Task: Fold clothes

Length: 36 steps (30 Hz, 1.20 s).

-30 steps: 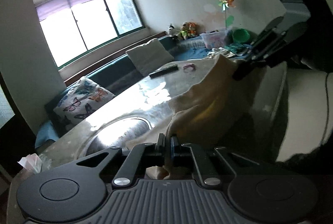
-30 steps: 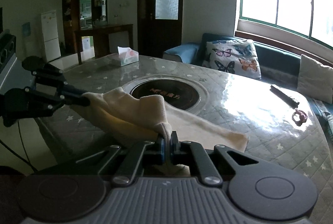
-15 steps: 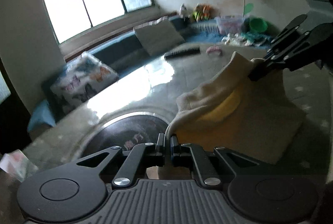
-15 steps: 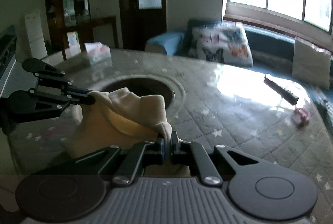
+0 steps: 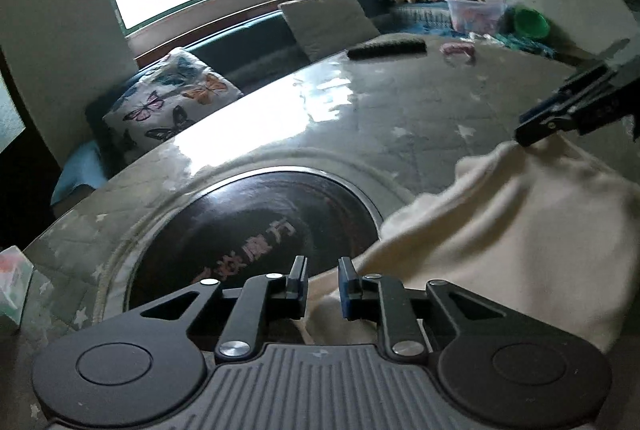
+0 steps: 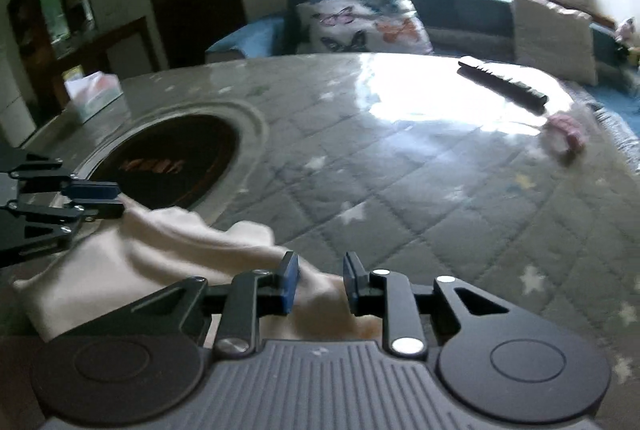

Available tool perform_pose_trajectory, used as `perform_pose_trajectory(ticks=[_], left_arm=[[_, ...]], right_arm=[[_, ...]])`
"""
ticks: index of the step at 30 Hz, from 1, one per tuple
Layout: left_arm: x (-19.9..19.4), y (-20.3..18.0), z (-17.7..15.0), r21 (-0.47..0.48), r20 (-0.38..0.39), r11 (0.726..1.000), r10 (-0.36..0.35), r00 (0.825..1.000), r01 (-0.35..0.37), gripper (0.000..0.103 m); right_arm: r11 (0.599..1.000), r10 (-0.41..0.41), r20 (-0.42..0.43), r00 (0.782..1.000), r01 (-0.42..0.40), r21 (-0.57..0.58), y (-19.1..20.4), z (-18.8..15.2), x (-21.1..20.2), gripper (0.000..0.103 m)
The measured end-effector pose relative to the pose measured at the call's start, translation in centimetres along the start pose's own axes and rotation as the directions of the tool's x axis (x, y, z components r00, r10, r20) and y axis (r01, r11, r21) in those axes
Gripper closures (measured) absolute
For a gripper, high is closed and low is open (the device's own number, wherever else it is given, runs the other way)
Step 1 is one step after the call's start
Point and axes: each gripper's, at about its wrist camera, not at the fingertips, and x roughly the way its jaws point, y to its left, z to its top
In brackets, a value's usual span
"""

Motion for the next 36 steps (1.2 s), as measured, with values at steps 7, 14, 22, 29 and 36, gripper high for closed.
perform_pose_trajectory(ticks=[7, 14, 22, 29, 36], left_arm=[[-0.6, -2.0, 1.7, 0.023, 0.028, 0.994, -0.110, 0.994, 0.109, 0.084], [2.4, -3.5, 2.3, 0.057, -0.042, 0.988, -0.140, 0.989, 0.143, 0.085], [3.4, -2.9, 2.7, 0.068, -0.064, 0.981, -0.178, 0.982, 0.183, 0.084], [4.1, -1.7, 3.6, 0.062, -0.107, 0.965, -0.247, 0.963, 0.254, 0.084], [4.7, -1.2, 4.1, 0.068, -0.133, 0.954, -0.282, 0.950, 0.293, 0.084]], right_arm=[[0.994, 0.099, 0.029, 0.995, -0.097, -0.053, 2.6, 1.0, -0.8, 0.085], [0.991, 0.106, -0.018, 0.994, -0.107, -0.082, 4.3, 0.9, 1.9, 0.085], [0.991, 0.094, -0.004, 0.996, -0.094, -0.092, 4.4, 0.6, 2.3, 0.086], [0.962, 0.190, -0.002, 0.982, -0.187, -0.197, 7.6, 0.1, -0.2, 0.085], [0.905, 0.305, -0.064, 0.950, -0.310, -0.290, 12.2, -1.2, 0.3, 0.085]])
